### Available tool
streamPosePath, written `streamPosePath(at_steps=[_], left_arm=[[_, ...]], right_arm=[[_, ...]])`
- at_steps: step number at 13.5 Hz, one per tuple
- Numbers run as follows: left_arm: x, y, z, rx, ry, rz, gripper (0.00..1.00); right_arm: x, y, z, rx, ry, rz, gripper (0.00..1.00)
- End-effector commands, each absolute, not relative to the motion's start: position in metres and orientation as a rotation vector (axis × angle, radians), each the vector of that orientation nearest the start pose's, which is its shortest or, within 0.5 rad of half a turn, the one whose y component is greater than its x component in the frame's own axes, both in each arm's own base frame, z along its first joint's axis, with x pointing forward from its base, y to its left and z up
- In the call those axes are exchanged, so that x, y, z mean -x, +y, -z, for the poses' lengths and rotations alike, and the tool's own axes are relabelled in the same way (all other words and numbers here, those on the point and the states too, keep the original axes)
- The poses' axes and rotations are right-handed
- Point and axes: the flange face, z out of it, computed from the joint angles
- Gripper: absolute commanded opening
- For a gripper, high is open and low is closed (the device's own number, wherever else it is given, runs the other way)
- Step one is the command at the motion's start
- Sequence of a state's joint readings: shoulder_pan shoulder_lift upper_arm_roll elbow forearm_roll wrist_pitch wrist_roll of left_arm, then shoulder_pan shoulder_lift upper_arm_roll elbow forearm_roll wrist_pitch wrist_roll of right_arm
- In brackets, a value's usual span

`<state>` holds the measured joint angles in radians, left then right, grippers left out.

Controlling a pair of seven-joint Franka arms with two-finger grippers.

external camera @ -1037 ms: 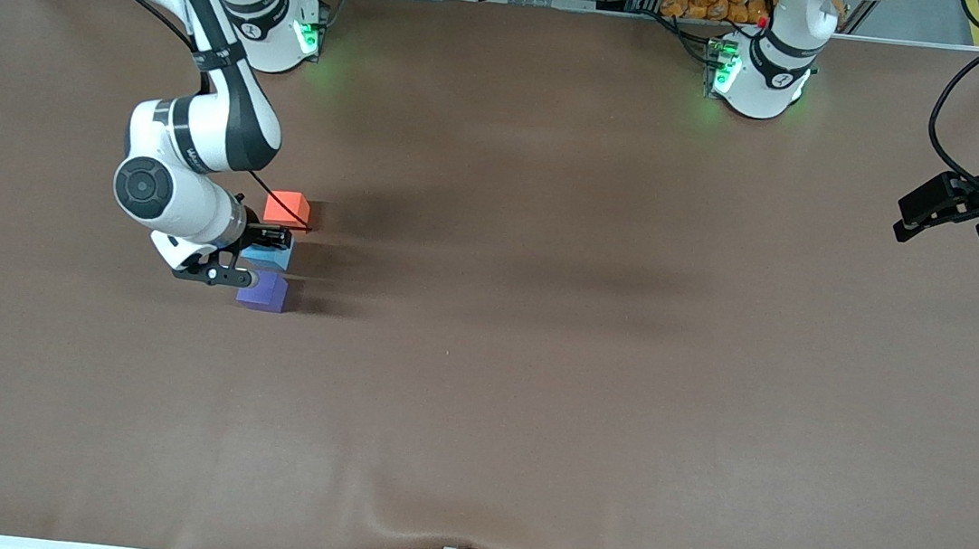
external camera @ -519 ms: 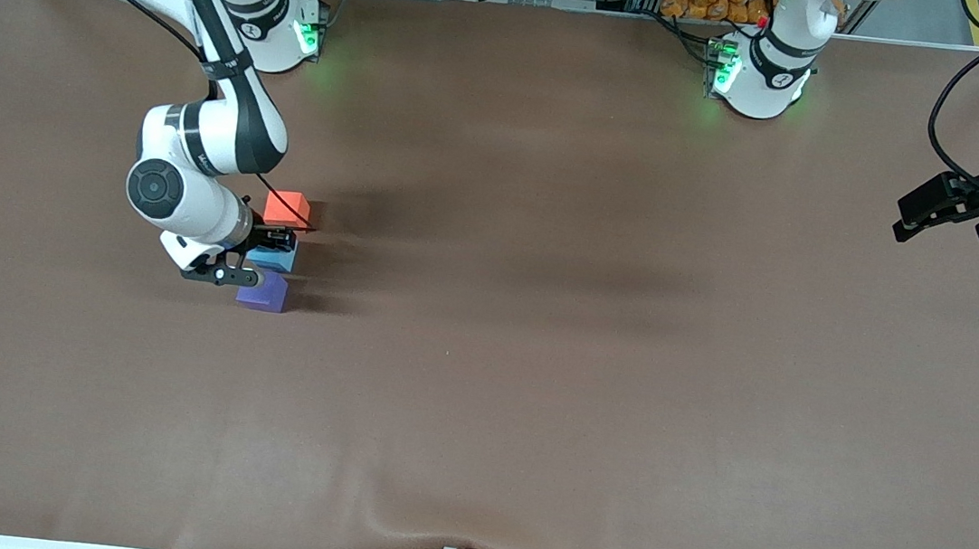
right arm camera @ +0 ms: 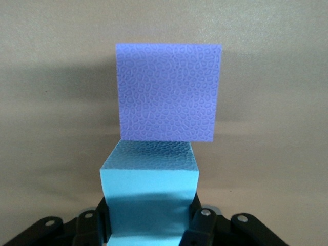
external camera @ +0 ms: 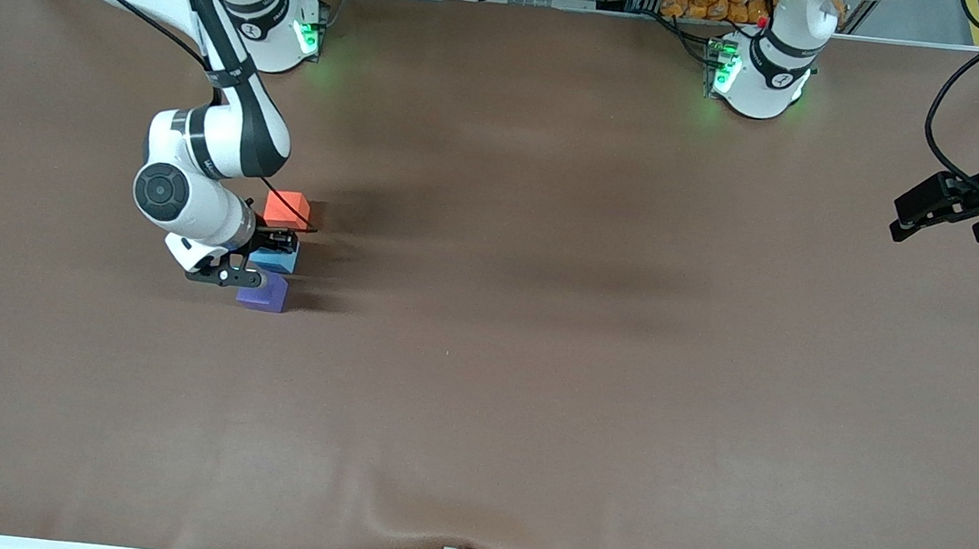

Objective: Place blue block between orange and purple blocks
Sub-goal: 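Lower the blue block between orange and purple blocks, open right gripper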

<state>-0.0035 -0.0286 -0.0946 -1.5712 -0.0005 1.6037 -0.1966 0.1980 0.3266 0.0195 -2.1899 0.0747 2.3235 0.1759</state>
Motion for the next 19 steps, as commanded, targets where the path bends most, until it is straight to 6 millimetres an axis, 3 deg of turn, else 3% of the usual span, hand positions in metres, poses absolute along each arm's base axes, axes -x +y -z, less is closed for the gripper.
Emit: streamPosePath(at_steps=[1, 8, 15, 16, 17, 18, 19], left_arm=[[-0.547, -0.055, -0.646, 3.139, -0.130, 0.094, 1.00], [-0.548, -0.056, -0.644, 3.139, -0.130, 0.090, 1.00], [-0.551, -0.056, -0.641, 3.138, -0.128, 0.083, 1.00], [-0.551, -0.056, -0.641, 3.138, -0.128, 0.083, 1.00], [-0.551, -0.056, -0.641, 3.138, -0.128, 0.085, 1.00], [-0.551, -0.056, -0.641, 3.138, -0.128, 0.085, 1.00], [-0.551, -0.056, -0.640, 3.138, -0.128, 0.083, 1.00]], right_arm=[[-0.522, 0.112, -0.217, 3.099, 0.014, -0.294, 0.00], [-0.525, 0.098, -0.210, 3.100, 0.000, -0.294, 0.00], [-0.522, 0.101, -0.202, 3.102, -0.009, -0.282, 0.00], [-0.522, 0.101, -0.201, 3.102, -0.009, -0.279, 0.12], [-0.522, 0.101, -0.200, 3.102, -0.009, -0.284, 0.63], [-0.521, 0.101, -0.198, 3.102, -0.006, -0.291, 1.00], [-0.521, 0.101, -0.198, 3.102, -0.004, -0.298, 1.00]])
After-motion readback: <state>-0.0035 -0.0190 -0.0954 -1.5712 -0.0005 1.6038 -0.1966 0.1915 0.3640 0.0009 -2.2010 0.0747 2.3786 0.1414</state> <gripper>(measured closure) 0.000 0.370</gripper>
